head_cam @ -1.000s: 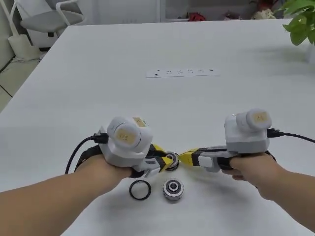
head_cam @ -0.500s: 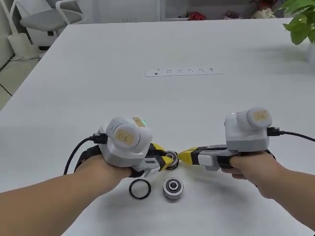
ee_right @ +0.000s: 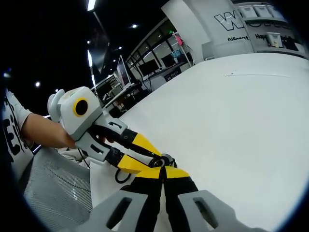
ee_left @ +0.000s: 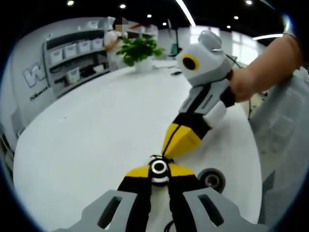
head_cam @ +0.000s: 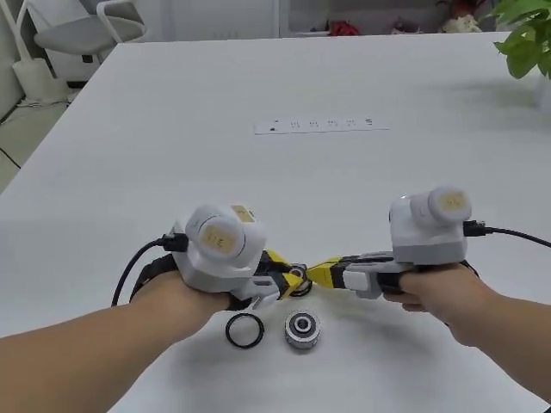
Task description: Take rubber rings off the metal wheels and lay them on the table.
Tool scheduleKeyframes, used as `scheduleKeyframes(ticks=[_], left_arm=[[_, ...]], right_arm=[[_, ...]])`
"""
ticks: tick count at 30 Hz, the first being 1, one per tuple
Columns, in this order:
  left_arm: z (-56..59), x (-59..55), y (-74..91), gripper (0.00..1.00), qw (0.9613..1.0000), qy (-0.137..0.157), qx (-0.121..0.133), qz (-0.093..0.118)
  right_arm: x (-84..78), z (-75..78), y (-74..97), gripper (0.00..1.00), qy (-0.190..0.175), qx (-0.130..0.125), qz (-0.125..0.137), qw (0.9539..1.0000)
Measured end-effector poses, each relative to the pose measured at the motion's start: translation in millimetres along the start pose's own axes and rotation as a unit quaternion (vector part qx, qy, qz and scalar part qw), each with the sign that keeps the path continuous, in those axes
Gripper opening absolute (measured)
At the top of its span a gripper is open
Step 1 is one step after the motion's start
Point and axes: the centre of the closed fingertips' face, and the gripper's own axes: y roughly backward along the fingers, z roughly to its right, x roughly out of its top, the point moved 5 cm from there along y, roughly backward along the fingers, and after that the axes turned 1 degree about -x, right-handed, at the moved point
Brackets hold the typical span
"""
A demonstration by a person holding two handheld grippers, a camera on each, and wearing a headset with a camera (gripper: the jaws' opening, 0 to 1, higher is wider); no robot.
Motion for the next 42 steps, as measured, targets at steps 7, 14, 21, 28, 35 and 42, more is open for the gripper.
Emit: scheduleKeyframes(ticks=[7, 14, 21, 28, 35, 42], left_arm=[[-0.3, -0.1, 0.0, 0.12, 1.0, -0.001, -0.001, 0.0], [0.0, -0.4, -0.1, 0.12, 1.0, -0.002, -0.001, 0.001], [1.2, -0.6, 0.1, 0.12, 1.0, -0.003, -0.001, -0.001], [1.4, -0.3, -0.2, 0.12, 1.0, -0.003, 0.001, -0.001], [1.1, -0.2, -0.5, 0.13, 0.9999, -0.009, 0.002, 0.004], [0.1, -1.2, -1.0, 0.13, 0.9999, -0.01, -0.005, 0.012]], right_arm=[[-0.4, -2.5, -0.2, 0.0, 0.001, 0.002, 0.001, 1.0], [-0.8, -4.6, -0.6, 0.0, 0.002, 0.002, 0.001, 1.0], [-0.6, -4.9, -0.9, 0.0, 0.003, 0.005, 0.002, 1.0], [3.1, -15.9, -3.7, 0.0, 0.004, 0.024, 0.011, 0.9996], [3.2, -6.6, -4.3, 0.0, 0.003, 0.011, 0.017, 0.9998], [3.9, -5.1, -3.7, 0.0, -0.003, 0.006, 0.022, 0.9997]])
